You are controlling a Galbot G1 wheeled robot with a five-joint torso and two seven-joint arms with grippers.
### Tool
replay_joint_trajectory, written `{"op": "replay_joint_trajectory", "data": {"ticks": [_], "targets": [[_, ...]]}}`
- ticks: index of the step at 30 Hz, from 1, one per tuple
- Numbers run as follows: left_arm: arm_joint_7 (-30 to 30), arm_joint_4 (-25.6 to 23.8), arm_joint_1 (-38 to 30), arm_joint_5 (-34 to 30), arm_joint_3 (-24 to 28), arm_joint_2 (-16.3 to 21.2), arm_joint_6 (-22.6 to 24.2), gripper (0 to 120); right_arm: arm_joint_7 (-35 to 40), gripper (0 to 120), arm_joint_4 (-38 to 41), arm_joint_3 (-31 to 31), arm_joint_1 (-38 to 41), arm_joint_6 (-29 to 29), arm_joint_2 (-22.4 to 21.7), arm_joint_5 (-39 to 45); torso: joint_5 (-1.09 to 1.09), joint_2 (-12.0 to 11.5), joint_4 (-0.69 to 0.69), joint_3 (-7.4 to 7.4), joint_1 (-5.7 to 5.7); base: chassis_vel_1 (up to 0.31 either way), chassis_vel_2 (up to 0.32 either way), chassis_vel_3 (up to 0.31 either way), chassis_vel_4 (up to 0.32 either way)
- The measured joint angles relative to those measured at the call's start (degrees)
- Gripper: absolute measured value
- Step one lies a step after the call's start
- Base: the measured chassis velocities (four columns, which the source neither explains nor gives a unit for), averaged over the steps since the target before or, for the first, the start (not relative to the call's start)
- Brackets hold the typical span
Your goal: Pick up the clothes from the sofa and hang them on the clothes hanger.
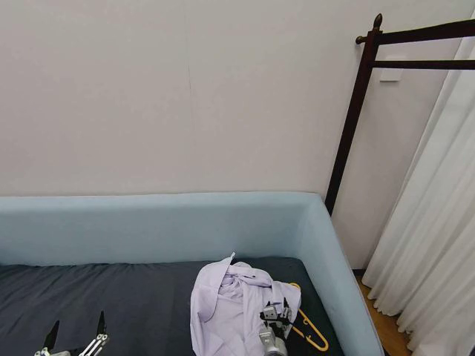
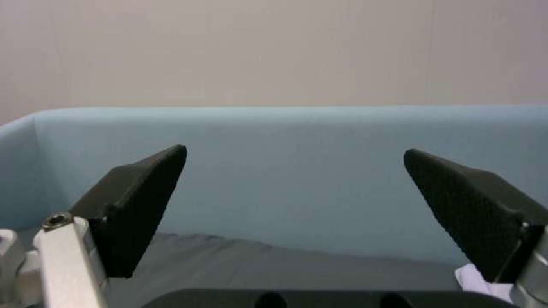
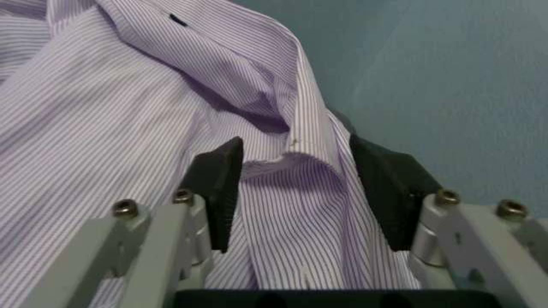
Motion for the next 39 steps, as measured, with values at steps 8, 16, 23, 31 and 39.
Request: {"op": "replay_joint_trajectory", "data": {"ticks": [8, 16, 23, 31, 39], "targets": [[0.0, 0.1, 0.0, -0.1, 0.0, 0.3, -0.2, 100, -0.8, 20, 0.8, -0.3, -0.7, 0.4, 0.0, 0.9, 0.00, 0.0, 0.00, 0.00, 0.00, 0.000, 0.000, 0.000, 0.000], [-0.1, 0.3, -0.3, -0.2, 0.3, 0.4, -0.3, 100, -1.9, 0, 6.6, -2.5, -3.1, 1.2, -2.3, 2.1, 0.00, 0.0, 0.00, 0.00, 0.00, 0.000, 0.000, 0.000, 0.000], [-0.1, 0.7, -1.1, -1.1, 1.6, 0.8, -0.5, 100, -6.2, 0, 17.6, -4.5, -4.2, 5.3, -9.4, -0.9, 0.02, 0.0, 0.00, 0.00, 0.00, 0.000, 0.000, 0.000, 0.000], [6.7, -0.1, -4.2, -9.0, 5.6, 2.6, -2.9, 100, -28.6, 0, 32.9, -5.1, 0.9, 21.5, -23.7, 2.6, 0.02, 0.0, -0.01, 0.00, 0.00, 0.000, 0.000, 0.000, 0.000], [17.1, 1.3, -8.6, -10.2, 9.4, 5.1, -4.5, 100, -34.7, 0, 42.3, -11.2, 9.8, 21.5, -29.6, 16.1, 0.01, 0.0, 0.01, 0.01, 0.00, 0.000, 0.000, 0.000, 0.000]]}}
